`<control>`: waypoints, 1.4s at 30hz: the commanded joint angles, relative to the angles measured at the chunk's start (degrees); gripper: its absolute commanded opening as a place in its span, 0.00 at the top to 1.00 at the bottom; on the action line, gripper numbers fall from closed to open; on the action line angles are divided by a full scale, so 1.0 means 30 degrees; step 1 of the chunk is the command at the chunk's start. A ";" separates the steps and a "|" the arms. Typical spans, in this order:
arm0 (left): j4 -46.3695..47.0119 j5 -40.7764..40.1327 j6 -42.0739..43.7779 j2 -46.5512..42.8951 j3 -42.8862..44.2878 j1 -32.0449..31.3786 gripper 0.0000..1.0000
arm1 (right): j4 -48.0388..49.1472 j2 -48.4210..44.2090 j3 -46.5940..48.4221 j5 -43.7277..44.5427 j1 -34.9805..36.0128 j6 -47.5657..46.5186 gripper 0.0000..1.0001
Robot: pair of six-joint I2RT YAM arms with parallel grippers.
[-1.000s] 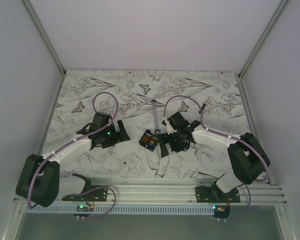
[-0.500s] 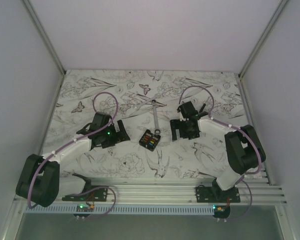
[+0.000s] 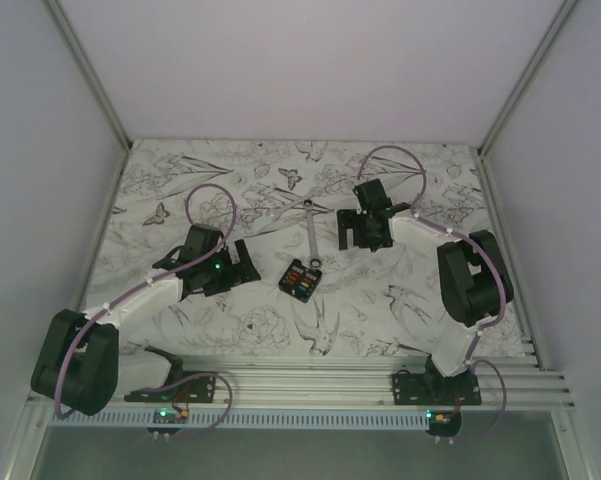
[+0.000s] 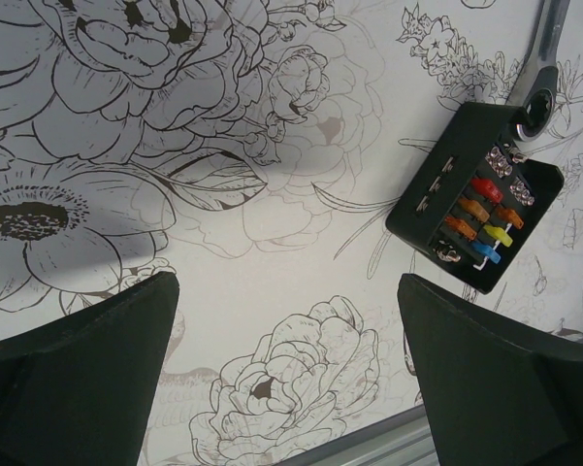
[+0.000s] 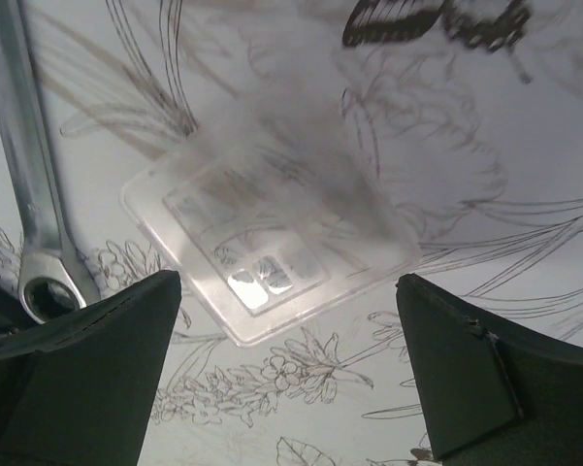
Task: Snap on the fuse box
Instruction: Pick up the fuse box cover from the center of the board.
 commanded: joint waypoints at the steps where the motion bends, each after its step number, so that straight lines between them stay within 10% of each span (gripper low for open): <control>1: -0.0101 -0.0005 0.0249 -0.0284 0.0021 -0.0142 0.00 | 0.0349 -0.0052 0.1454 0.2217 0.0383 0.0396 0.00; 19: -0.0130 0.0006 0.0304 -0.0259 0.0021 -0.0151 0.00 | -0.1773 0.4096 0.6704 1.0115 0.3591 -0.0593 0.00; 35: -0.0123 0.0135 0.0220 0.0089 0.0196 -0.0145 0.00 | -0.3383 0.0526 0.2099 1.0167 0.3534 -0.0548 0.00; 42: -0.0121 0.0250 0.0206 0.0197 0.0229 -0.0157 0.00 | -0.1755 -0.0926 0.0830 0.5511 0.1758 -0.0417 0.00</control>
